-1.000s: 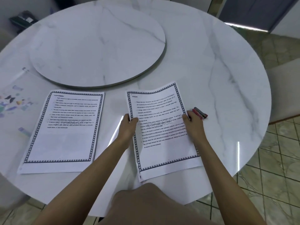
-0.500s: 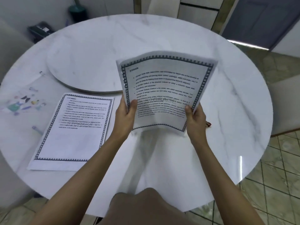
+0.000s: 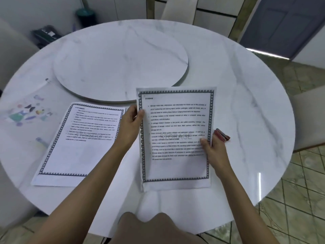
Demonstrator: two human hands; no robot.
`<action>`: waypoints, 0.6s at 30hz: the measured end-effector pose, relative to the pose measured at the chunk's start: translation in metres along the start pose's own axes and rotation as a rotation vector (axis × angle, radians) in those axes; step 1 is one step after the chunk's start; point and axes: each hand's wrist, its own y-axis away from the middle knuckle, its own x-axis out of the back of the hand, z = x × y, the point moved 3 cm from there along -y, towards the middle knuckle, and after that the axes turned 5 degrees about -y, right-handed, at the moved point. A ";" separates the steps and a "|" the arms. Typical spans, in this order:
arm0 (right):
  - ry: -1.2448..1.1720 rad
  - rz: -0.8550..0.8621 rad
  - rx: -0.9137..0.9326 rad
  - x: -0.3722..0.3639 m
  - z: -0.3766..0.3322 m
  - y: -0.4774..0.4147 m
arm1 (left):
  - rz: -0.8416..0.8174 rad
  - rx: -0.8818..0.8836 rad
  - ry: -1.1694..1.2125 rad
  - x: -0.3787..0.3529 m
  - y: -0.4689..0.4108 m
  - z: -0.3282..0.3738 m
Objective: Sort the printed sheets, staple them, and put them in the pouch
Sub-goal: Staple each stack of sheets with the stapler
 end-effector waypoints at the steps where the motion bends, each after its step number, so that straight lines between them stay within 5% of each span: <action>1: -0.002 -0.013 -0.031 -0.001 0.007 0.005 | 0.018 0.020 -0.003 0.000 -0.002 -0.002; 12: 0.226 -0.122 -0.162 0.006 0.036 0.015 | 0.066 0.193 -0.122 -0.010 -0.007 -0.044; 18: 0.510 0.178 0.062 0.046 0.026 -0.038 | 0.048 0.231 -0.213 -0.014 -0.002 -0.062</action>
